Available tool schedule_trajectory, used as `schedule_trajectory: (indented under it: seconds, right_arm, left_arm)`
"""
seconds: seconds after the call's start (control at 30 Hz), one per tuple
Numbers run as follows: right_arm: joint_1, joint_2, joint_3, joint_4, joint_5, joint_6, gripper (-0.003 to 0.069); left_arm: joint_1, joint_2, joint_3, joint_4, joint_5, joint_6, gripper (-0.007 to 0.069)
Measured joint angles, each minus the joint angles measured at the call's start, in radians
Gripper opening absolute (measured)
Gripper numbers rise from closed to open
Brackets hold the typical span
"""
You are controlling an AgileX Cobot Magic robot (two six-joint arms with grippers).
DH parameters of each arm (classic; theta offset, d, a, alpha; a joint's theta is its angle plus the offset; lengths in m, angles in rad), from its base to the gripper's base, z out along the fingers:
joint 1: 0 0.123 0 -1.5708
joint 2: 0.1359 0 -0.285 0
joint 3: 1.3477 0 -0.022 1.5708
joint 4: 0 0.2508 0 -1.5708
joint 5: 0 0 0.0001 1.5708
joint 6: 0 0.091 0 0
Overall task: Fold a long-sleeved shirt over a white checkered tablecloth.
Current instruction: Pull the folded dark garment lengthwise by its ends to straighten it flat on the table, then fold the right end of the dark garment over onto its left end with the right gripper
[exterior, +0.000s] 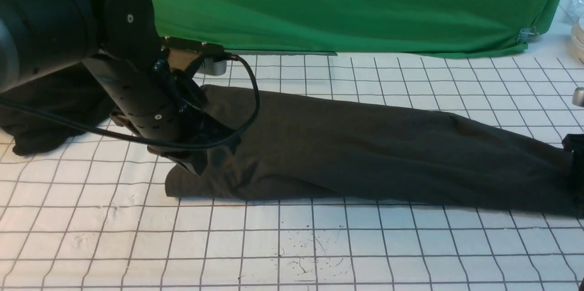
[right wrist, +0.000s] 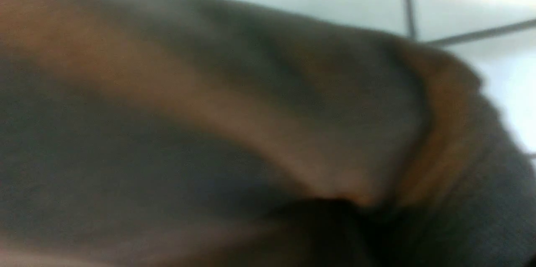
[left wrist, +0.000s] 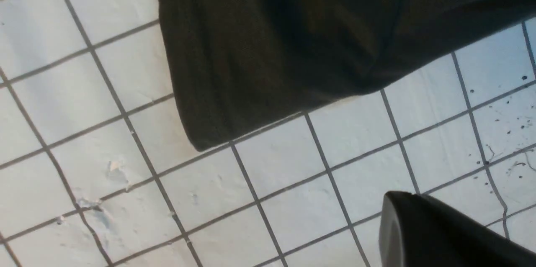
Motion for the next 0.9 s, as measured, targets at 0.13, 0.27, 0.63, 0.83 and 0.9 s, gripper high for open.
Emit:
schedule_trajectory:
  seconds: [0.13, 0.27, 0.63, 0.83, 0.9]
  right_arm:
    - [-0.002, -0.012, 0.001, -0.016, -0.002, -0.004, 0.0064]
    - [-0.036, -0.040, -0.023, -0.042, 0.008, 0.025, 0.0040]
    - [0.037, -0.180, -0.325, -0.100, 0.173, 0.093, 0.0038]
    - [0.308, -0.216, -0.403, -0.076, 0.182, 0.176, 0.0038]
    - [0.403, -0.214, -0.406, -0.068, 0.182, 0.212, 0.0038]
  left_arm:
    - [0.000, -0.032, 0.003, 0.003, 0.013, 0.000, -0.0002]
    - [0.000, -0.073, 0.003, 0.013, 0.023, 0.000, -0.0002]
    - [0.000, -0.178, 0.003, 0.146, 0.053, -0.065, -0.0002]
    - [0.000, -0.179, 0.003, 0.149, 0.058, -0.073, -0.0002]
    - [0.000, -0.179, 0.003, 0.149, 0.060, -0.074, -0.0002]
